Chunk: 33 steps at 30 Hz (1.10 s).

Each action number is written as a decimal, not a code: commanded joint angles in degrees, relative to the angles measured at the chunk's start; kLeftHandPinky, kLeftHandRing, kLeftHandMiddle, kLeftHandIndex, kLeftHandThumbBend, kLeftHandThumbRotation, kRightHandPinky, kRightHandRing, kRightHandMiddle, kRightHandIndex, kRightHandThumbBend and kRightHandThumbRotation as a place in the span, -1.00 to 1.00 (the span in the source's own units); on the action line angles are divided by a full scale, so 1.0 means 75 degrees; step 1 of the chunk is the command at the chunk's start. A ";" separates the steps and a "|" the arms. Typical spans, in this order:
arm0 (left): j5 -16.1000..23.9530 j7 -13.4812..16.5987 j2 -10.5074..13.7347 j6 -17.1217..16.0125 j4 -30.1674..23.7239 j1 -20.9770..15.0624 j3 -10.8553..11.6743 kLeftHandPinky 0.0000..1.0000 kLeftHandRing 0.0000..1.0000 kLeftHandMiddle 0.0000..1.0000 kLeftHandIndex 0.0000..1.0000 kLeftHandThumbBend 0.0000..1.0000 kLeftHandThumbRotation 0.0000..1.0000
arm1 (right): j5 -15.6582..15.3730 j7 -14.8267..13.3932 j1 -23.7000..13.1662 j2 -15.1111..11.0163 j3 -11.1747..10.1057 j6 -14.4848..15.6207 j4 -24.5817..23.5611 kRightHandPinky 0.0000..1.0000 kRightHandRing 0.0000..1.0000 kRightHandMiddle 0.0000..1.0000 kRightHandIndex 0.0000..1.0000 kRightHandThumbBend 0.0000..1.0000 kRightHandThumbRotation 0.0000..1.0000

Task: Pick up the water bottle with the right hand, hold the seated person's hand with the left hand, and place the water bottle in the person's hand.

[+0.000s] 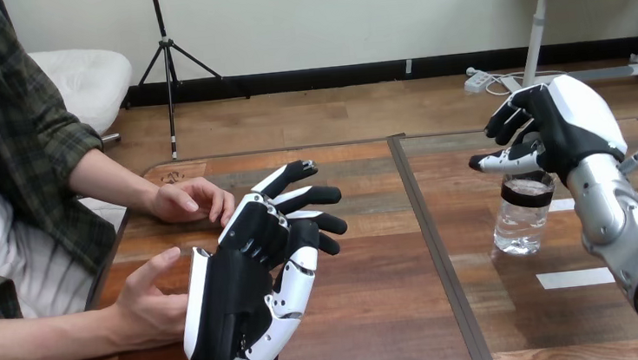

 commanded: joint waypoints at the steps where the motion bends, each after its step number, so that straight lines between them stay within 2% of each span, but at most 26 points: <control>1: -0.0021 0.0005 -0.0272 -0.0159 -0.0158 -0.0347 0.0020 -0.09 0.13 0.32 0.51 -0.48 -0.13 | 0.0120 -0.0135 0.0016 -0.0089 -0.0121 -0.0319 -0.0522 -0.07 0.06 0.11 0.00 0.42 -1.00; 8: -0.0045 -0.0009 -0.0268 -0.0165 -0.0162 -0.0346 0.0011 -0.09 0.13 0.32 0.51 -0.47 -0.12 | 0.0363 -0.0079 0.0260 -0.0067 -0.0308 -0.0572 -0.0711 -0.03 0.09 0.13 0.05 0.42 -1.00; 19: -0.0125 -0.0052 -0.0253 -0.0169 -0.0148 -0.0389 0.0022 -0.10 0.12 0.31 0.50 -0.47 -0.12 | 0.0744 0.0000 0.0711 -0.0013 -0.0582 -0.1068 -0.1130 0.15 0.28 0.32 0.27 0.45 -1.00; 28: -0.0120 -0.0049 -0.0238 -0.0173 -0.0162 -0.0384 0.0039 -0.11 0.11 0.31 0.50 -0.48 -0.13 | 0.1281 0.0271 0.1362 0.0122 -0.0902 -0.1279 -0.2025 0.26 0.43 0.50 0.49 0.45 -1.00; 33: -0.0172 -0.0062 -0.0236 -0.0116 -0.0190 -0.0369 0.0031 -0.11 0.12 0.30 0.50 -0.47 -0.13 | 0.1789 0.0476 0.1808 0.0335 -0.1166 -0.1256 -0.2694 0.37 0.55 0.61 0.62 0.44 -1.00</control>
